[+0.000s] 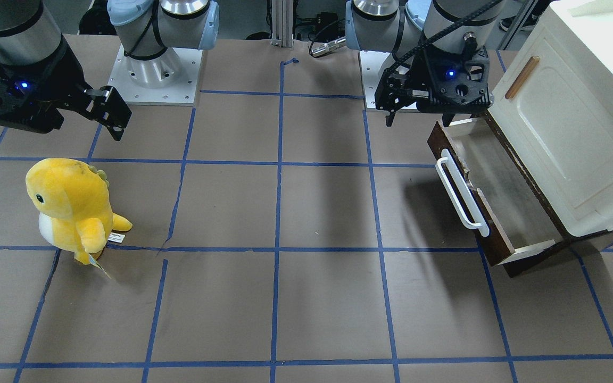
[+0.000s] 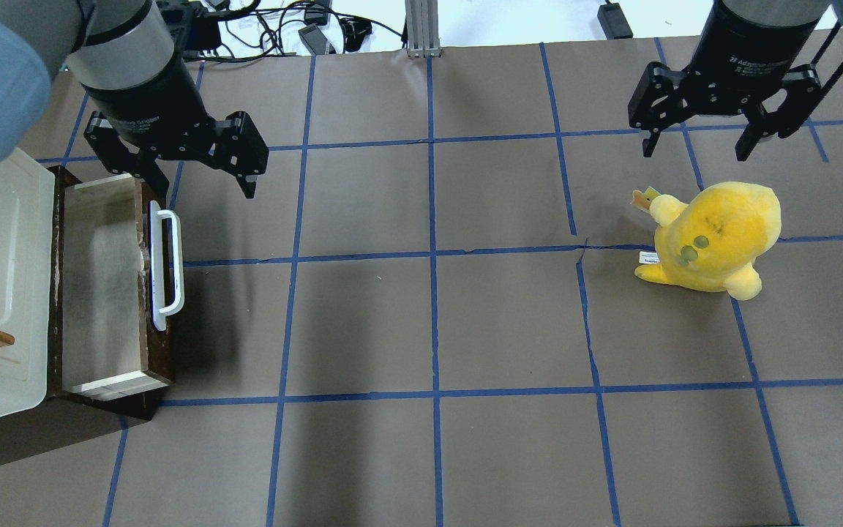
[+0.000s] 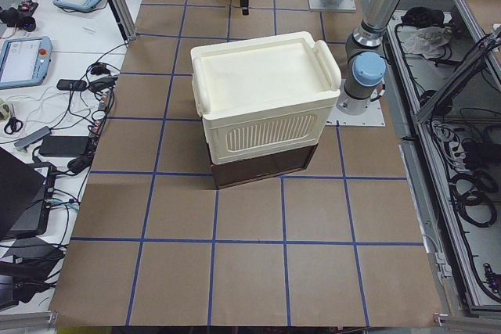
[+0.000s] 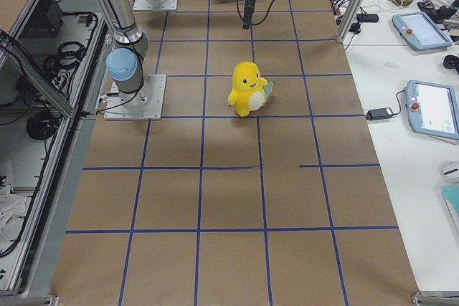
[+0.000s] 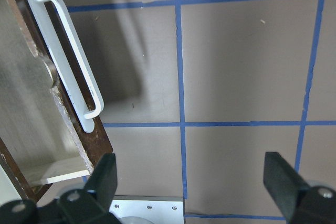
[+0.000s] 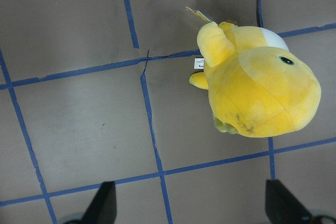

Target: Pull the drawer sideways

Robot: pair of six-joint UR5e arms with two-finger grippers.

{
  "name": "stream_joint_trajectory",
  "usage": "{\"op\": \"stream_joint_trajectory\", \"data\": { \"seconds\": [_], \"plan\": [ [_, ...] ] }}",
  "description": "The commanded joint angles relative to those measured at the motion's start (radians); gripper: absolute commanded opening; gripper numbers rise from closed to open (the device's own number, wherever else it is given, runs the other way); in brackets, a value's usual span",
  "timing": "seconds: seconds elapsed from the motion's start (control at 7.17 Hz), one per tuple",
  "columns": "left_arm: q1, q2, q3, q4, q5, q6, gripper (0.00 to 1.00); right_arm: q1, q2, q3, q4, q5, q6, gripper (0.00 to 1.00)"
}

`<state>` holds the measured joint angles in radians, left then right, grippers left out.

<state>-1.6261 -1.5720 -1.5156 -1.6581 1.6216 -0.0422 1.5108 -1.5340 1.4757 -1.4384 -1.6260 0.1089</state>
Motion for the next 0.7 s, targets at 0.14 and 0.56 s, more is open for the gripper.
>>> {"op": "stream_joint_trajectory", "data": {
  "seconds": [0.14, 0.56],
  "plan": [
    [0.012, -0.005, -0.001, 0.032, -0.011, 0.01, 1.0, 0.0, 0.0, 0.0, 0.0, 0.0, 0.0, 1.0],
    [0.015, 0.003, 0.02, 0.026, -0.028, -0.002, 1.0, 0.0, 0.0, 0.0, 0.0, 0.0, 0.0, 1.0]
  ]
}}
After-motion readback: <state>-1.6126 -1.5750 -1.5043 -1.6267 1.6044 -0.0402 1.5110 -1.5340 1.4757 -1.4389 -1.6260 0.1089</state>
